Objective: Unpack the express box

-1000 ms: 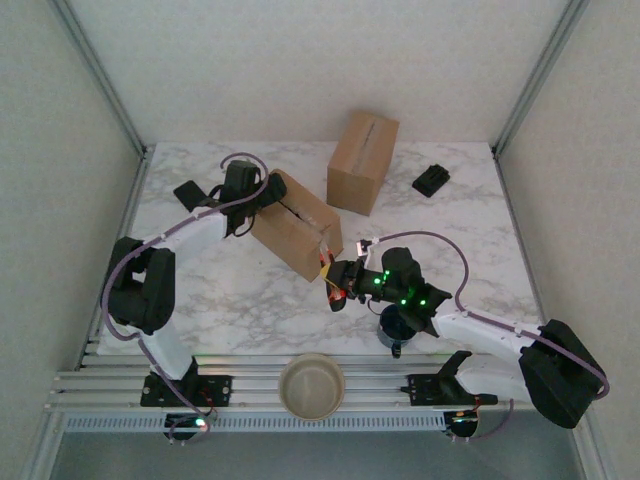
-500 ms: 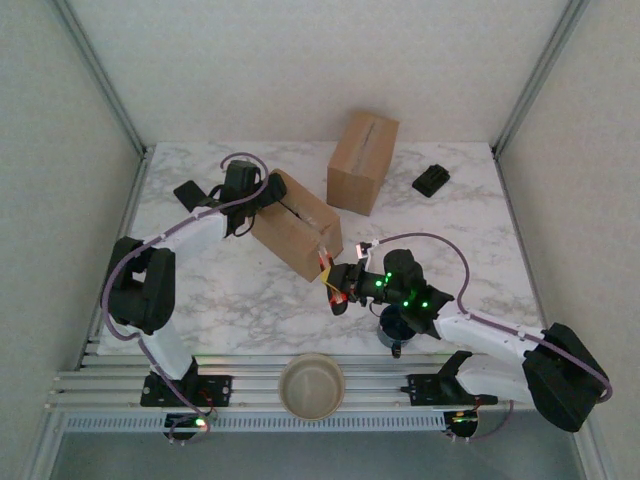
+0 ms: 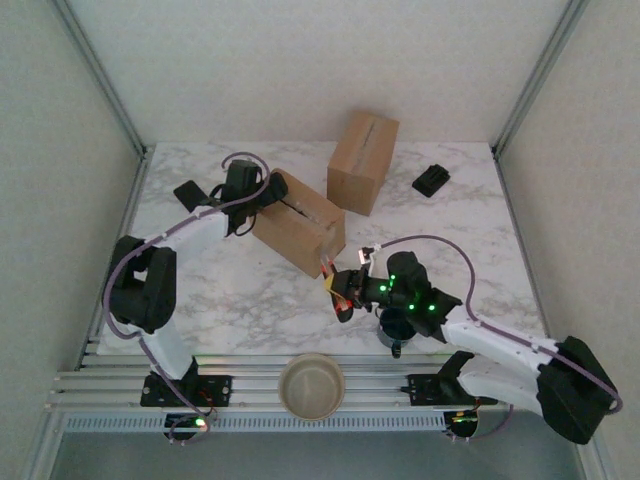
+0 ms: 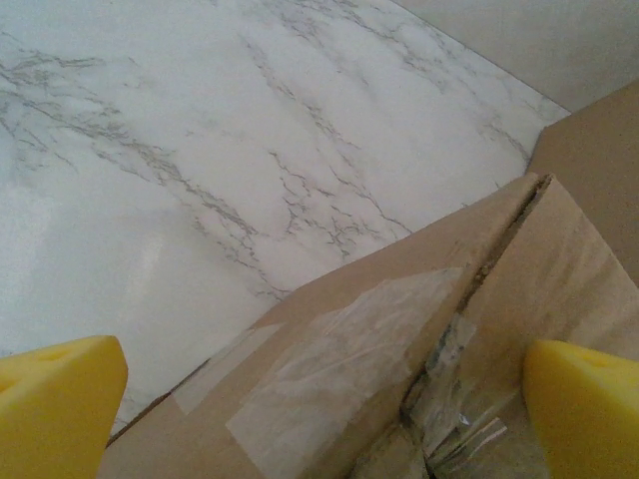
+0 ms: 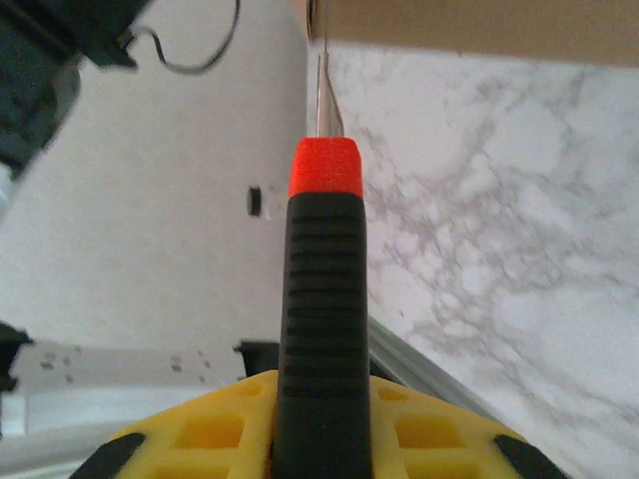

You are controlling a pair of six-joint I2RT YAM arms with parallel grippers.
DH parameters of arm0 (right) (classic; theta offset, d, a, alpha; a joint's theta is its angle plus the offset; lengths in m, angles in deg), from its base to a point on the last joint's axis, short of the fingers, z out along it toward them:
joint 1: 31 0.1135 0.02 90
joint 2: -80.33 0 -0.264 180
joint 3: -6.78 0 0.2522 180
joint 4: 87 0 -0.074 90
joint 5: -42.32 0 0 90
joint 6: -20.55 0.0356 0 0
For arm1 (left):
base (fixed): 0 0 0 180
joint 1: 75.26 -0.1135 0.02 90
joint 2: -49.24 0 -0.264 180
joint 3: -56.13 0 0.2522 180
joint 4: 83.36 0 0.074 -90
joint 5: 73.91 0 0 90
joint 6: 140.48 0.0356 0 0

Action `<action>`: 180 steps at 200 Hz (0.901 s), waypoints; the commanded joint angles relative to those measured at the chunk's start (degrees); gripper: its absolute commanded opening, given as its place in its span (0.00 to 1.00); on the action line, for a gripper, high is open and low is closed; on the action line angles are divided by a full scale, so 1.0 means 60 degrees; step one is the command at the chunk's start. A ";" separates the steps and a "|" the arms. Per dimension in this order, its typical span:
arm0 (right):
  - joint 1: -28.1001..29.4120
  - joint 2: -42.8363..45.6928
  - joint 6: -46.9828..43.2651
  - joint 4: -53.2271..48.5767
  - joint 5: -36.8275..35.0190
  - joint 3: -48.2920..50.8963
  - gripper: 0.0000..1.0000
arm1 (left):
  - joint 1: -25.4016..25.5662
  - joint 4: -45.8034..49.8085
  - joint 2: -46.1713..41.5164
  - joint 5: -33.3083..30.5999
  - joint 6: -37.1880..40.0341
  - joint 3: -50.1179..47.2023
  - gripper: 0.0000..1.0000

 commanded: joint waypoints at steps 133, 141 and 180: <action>-0.5836 -0.2828 -0.7401 -0.4002 0.0336 -0.2739 0.00 | 0.0039 0.3201 -0.0600 0.0323 0.1279 0.2124 1.00; -0.5839 -0.3049 -0.7322 -0.3268 0.0245 -0.2489 0.00 | 0.0024 0.3189 -0.0755 0.0305 0.1302 0.2128 1.00; -0.5809 -0.4385 -0.6699 -0.1124 0.0296 -0.1868 0.00 | -0.0019 0.2824 -0.1548 0.0292 0.1255 0.1590 1.00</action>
